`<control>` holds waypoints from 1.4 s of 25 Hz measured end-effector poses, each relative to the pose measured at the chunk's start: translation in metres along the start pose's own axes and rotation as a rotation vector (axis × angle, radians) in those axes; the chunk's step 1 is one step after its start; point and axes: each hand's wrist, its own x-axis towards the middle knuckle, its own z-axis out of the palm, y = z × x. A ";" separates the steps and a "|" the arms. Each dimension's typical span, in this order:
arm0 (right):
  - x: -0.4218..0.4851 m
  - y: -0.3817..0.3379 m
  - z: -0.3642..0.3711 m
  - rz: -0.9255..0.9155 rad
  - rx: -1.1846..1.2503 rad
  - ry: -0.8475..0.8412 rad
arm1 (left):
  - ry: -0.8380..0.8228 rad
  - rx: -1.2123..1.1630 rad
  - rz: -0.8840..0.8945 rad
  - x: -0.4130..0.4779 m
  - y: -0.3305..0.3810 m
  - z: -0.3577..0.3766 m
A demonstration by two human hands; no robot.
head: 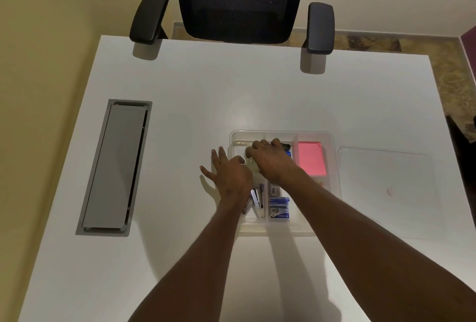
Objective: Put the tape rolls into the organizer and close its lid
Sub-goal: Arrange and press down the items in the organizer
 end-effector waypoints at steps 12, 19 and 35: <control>-0.005 -0.001 -0.013 -0.002 -0.052 -0.063 | -0.030 0.070 0.031 -0.006 0.000 0.001; -0.011 -0.002 -0.015 0.068 -0.031 0.012 | -0.043 0.127 0.038 -0.007 0.002 -0.006; -0.019 -0.013 -0.005 0.096 -0.028 0.027 | -0.124 0.019 -0.020 0.006 0.011 -0.012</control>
